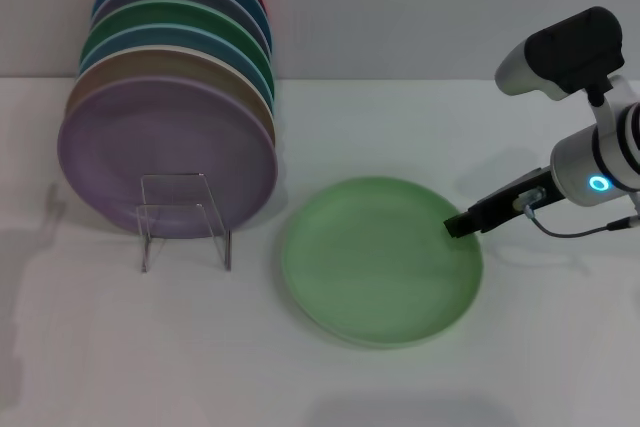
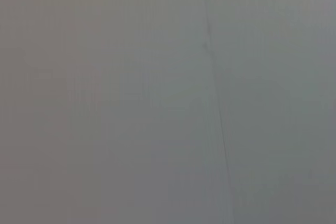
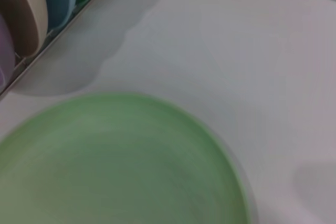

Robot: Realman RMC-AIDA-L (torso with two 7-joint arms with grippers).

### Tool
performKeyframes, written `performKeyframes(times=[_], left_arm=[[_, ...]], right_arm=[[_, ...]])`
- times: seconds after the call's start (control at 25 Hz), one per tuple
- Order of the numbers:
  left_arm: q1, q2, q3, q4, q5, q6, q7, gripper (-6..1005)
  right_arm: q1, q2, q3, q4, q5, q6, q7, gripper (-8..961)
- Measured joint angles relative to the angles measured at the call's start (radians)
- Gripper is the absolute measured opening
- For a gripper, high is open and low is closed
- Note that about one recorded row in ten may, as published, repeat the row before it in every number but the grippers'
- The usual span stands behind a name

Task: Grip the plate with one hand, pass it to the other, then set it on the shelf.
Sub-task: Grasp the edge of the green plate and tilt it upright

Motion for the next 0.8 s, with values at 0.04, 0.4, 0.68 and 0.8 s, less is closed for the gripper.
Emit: performKeyframes(times=[0.04,0.4,0.68,0.8], left_arm=[[0.0,0.0,0.0,0.0,0.0,0.0,0.0,812],[-0.006,0.0,0.0,0.0,0.0,0.0,0.001,812],[-0.006,0.001,0.0,0.0,0.0,0.0,0.002,812],[-0.007,0.001,0.0,0.0,0.0,0.0,0.003,812]], right_arm=[[0.001,0.0,0.0,-0.005,0.0,-0.002,0.0,586],[0.023,0.002,-0.007,-0.061,-0.002,-0.025,0.006,515],[0.043,0.0,-0.018,-0.111,0.001,-0.052,0.005,301],[0.044,-0.001,-0.018,-0.112,0.001,-0.054,0.005,222]])
